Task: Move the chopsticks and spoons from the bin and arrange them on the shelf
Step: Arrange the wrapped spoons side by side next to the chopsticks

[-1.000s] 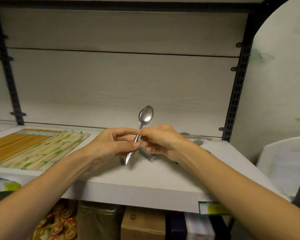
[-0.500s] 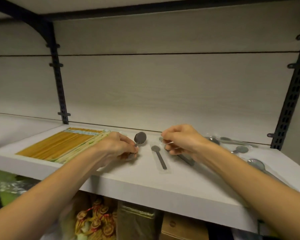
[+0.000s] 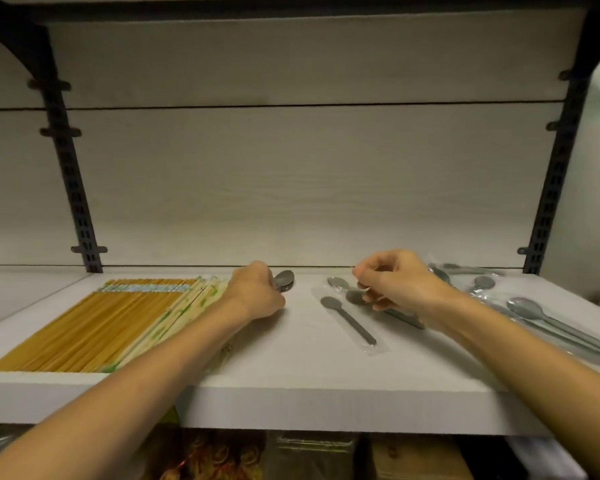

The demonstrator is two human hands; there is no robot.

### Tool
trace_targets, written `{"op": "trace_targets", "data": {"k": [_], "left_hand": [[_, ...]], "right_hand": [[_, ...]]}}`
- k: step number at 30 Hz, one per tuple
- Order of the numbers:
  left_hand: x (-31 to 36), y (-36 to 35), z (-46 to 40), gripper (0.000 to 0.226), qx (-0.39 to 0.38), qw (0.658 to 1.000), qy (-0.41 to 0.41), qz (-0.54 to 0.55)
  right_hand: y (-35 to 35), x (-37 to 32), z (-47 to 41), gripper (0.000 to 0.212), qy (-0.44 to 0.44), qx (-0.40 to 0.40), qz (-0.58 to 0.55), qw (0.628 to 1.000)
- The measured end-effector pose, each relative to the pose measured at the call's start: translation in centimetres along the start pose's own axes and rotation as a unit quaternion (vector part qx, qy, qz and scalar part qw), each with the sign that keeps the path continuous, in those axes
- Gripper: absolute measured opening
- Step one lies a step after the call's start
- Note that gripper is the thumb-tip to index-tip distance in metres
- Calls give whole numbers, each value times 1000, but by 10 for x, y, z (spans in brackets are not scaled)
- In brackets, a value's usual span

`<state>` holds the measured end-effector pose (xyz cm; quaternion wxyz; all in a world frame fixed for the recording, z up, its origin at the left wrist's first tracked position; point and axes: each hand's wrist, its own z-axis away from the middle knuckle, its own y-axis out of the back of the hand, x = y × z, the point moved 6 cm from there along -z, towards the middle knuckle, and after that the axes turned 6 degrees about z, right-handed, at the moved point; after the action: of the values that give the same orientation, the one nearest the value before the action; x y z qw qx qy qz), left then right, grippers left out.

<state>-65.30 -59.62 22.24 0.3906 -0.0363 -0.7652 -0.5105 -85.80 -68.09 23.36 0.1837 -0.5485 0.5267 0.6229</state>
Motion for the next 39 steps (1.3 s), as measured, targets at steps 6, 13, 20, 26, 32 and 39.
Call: {"op": "trace_targets", "data": {"k": [6,13,20,26,32,39], "left_hand": [[5,-13,-11,33,-7,992,-49,-113],[16,-23,-12,26,-26,989,-83,-122],[36,-18,1,25,30,963,-148,-222],[73,-56,34,42,-116,947,-266,-134],[99,-108,49,61,-238,919,-256,-182],[115,-137,40,65,-228,943,-170,-170]], "right_hand": [[26,16,7,12,-1,65,13,998],[61,12,21,10,126,135,265,946],[114,31,44,20,173,118,445,871],[176,72,58,41,27,-14,503,864],[175,107,62,68,-33,-127,512,849],[139,111,43,60,33,-136,527,838]]}}
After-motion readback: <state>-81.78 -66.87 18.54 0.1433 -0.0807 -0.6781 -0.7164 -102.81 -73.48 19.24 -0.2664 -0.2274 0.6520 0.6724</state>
